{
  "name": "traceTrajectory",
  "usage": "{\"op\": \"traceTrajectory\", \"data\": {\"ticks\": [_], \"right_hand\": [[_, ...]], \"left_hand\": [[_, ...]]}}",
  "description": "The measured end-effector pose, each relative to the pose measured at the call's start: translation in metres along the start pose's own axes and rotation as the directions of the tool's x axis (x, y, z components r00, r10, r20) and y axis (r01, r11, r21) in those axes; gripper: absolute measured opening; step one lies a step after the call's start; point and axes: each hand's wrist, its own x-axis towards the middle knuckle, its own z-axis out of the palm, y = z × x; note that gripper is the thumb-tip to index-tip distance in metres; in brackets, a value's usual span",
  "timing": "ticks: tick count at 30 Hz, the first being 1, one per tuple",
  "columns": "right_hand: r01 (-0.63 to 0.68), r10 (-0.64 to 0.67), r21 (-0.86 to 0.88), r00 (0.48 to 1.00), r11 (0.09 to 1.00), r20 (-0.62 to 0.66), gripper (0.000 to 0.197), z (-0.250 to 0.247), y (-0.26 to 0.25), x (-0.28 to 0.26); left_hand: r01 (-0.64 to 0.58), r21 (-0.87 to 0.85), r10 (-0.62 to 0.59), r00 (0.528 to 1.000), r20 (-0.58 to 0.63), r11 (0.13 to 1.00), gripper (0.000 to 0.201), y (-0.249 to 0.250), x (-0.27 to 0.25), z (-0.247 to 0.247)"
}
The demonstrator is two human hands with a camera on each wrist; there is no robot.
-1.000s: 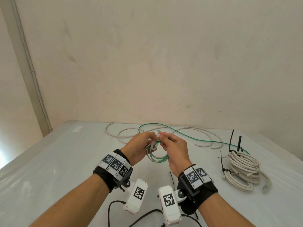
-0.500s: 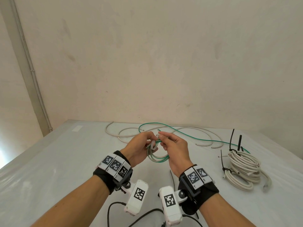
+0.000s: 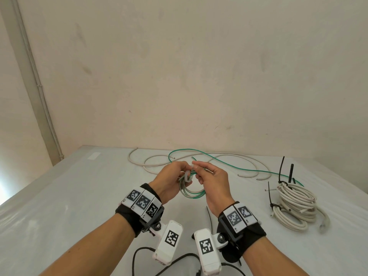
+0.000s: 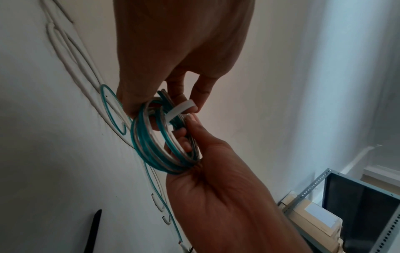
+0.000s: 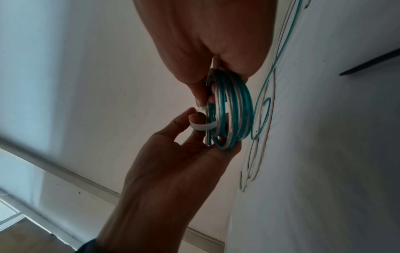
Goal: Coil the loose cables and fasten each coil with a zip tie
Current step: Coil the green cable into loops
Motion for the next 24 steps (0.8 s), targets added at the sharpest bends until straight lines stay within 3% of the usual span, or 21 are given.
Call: {"op": "traceTrajectory", "data": {"ticks": [6, 10, 12, 24], "right_hand": [[0.015, -0.015, 0.000, 1.000, 1.000, 0.011, 0.013, -0.003, -0.001, 0.001], [0.058, -0.059, -0.032, 0.998, 0.998, -0.019, 0.012, -0.001, -0.003, 0.005], [0.068, -0.070, -0.055, 0.997, 0.996, -0.039, 0.011, 0.000, -0.003, 0.007], [0.127, -0.133, -0.138, 0.991, 0.982, -0.030, 0.016, 0.002, -0.001, 0.013]], "left_hand": [[-0.086, 0.062, 0.084, 0.996, 0.042, 0.994, 0.013, -0.005, 0.001, 0.002], [-0.139, -0.038, 0.139, 0.990, -0.009, 0.990, 0.016, -0.007, 0.005, 0.003], [-0.135, -0.088, 0.133, 0.991, -0.023, 0.987, 0.023, -0.007, 0.005, 0.004], [-0.092, -0.081, 0.086, 0.994, -0.066, 0.993, 0.009, 0.000, 0.011, 0.012]]}}
